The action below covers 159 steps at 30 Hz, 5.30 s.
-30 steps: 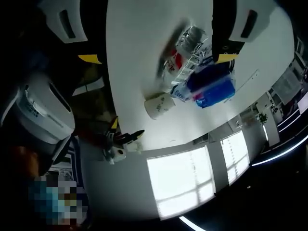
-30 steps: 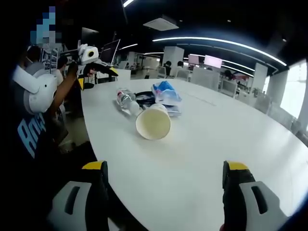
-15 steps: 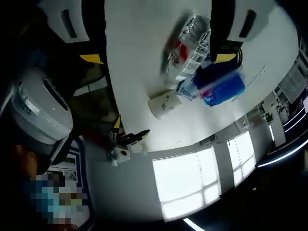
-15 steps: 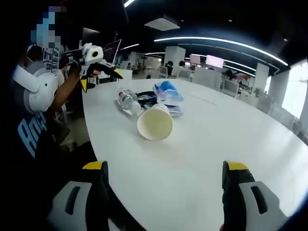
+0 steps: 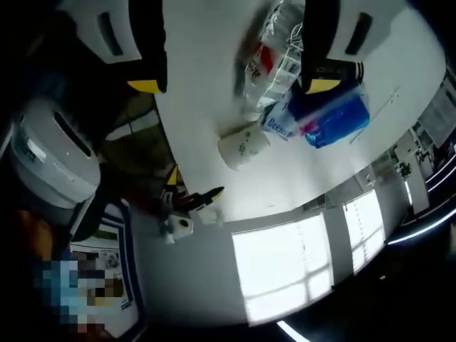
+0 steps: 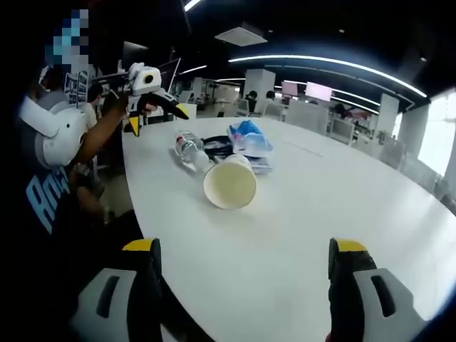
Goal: Arrange the tabletop items into an orderly group along one side of the table until the central work area is clear of visible clutter.
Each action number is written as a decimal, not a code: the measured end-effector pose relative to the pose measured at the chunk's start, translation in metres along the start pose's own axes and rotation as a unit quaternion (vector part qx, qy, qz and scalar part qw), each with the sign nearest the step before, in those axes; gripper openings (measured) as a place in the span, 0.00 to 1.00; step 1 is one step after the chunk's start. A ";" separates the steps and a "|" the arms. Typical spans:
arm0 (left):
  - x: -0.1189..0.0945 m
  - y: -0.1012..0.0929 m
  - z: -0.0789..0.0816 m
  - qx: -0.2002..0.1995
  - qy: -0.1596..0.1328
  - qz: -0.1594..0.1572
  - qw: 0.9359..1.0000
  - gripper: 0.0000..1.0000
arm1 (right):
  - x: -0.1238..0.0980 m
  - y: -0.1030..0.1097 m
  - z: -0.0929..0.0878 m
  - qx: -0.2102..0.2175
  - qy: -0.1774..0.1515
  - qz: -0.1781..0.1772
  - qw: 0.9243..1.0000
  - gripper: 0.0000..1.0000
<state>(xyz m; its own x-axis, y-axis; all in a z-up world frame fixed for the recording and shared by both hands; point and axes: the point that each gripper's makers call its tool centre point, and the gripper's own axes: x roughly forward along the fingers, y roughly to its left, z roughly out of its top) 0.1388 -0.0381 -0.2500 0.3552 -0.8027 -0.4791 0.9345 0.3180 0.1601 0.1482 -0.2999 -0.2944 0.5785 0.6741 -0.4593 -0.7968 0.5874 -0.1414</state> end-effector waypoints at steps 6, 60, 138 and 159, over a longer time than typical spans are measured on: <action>0.008 0.005 0.003 -0.001 0.003 -0.006 1.000 0.74 | 0.001 0.002 0.002 -0.003 -0.002 0.002 1.000 0.94; 0.075 0.010 0.007 0.034 0.075 -0.114 0.990 0.59 | 0.002 0.002 0.000 -0.002 -0.007 0.007 1.000 0.90; 0.108 0.012 -0.008 0.055 0.121 -0.135 0.982 0.20 | -0.004 -0.010 -0.020 0.007 0.014 -0.021 1.000 0.97; 0.063 0.028 0.023 0.056 0.062 -0.097 0.992 0.19 | -0.005 -0.007 -0.010 0.002 0.013 -0.024 1.000 0.95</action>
<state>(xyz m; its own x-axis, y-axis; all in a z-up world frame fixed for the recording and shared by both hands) 0.1876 -0.0917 -0.2559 0.1686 -0.7730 -0.6116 0.9844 0.1000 0.1450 0.1487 -0.3116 -0.3001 0.6108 0.6341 -0.4742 -0.7679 0.6204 -0.1594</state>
